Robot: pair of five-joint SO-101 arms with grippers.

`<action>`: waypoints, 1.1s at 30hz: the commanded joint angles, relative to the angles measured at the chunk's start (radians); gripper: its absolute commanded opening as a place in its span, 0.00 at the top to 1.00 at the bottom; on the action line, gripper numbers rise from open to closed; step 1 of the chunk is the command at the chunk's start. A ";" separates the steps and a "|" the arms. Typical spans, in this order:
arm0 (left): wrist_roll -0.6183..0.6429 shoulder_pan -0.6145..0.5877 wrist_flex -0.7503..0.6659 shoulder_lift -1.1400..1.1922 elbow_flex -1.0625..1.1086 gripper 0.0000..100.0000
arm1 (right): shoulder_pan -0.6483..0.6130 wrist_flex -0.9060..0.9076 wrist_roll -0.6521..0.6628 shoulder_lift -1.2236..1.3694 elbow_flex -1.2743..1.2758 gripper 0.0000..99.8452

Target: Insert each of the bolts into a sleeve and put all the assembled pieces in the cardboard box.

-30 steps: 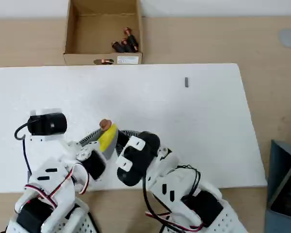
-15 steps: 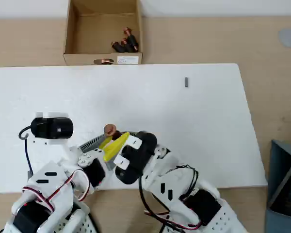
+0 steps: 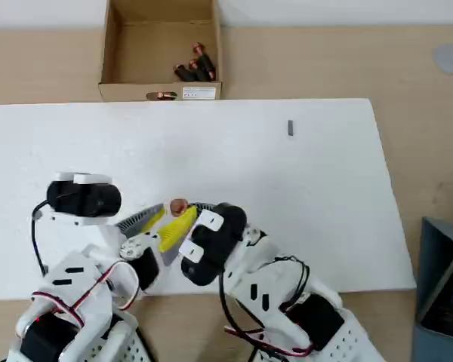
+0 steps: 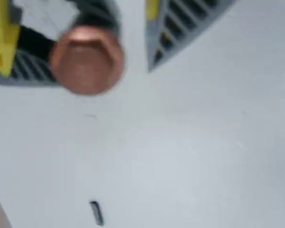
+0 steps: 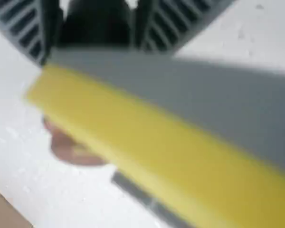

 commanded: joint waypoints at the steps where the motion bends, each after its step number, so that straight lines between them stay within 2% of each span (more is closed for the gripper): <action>1: -0.026 -0.025 -0.002 -0.001 -0.043 0.80 | 0.015 -0.032 0.006 -0.119 -0.005 0.99; 9: -0.031 -0.028 -0.002 -0.001 -0.132 0.82 | 0.015 -0.032 0.008 -0.119 -0.005 0.99; 13: -0.086 -0.028 -0.009 -0.002 -0.149 0.97 | 0.018 -0.031 0.008 -0.119 -0.010 0.99; 15: -0.123 -0.054 -0.009 -0.002 -0.152 0.99 | 0.051 -0.029 0.005 -0.119 -0.010 0.99; 20: -0.215 -0.267 -0.003 -0.002 -0.101 1.00 | 0.206 -0.025 -0.002 -0.113 -0.015 0.99; 24: -0.305 -0.482 -0.003 -0.002 0.034 1.00 | 0.337 0.052 -0.084 -0.110 -0.054 0.99; 28: -0.390 -0.632 -0.008 -0.002 0.193 1.00 | 0.374 0.149 -0.143 -0.104 -0.148 0.99; 33: -0.477 -0.724 -0.009 -0.002 0.341 1.00 | 0.381 0.158 -0.149 0.065 -0.306 0.99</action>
